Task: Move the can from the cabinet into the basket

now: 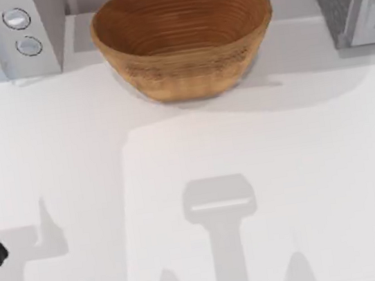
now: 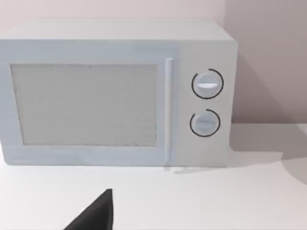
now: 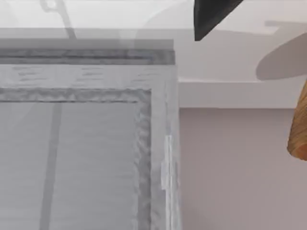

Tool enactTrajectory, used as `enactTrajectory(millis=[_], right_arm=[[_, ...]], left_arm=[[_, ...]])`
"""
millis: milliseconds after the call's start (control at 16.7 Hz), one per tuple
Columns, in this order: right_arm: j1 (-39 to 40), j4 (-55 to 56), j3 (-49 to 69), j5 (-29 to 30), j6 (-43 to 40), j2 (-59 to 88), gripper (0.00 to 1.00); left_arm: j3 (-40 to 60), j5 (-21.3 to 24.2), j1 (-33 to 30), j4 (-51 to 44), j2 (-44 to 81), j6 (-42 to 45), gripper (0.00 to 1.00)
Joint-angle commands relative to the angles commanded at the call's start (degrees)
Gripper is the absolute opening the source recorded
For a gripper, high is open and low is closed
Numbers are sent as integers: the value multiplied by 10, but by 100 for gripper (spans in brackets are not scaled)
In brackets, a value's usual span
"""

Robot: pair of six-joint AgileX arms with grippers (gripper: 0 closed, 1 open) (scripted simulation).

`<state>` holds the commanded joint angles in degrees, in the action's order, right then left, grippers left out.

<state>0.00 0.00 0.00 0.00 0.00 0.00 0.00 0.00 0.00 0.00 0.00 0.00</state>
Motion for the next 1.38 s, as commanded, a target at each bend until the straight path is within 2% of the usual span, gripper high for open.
enactTrajectory(millis=[240,480,1380], right_arm=[[1,-4,18,4,0,15,100],[10,-29,127,21,1,103,100],[94,-211,875,98,8,669,100]], left_arm=[[0,0,0,0,0,0,100],[0,0,0,0,0,0,100],[0,0,0,0,0,0,100]])
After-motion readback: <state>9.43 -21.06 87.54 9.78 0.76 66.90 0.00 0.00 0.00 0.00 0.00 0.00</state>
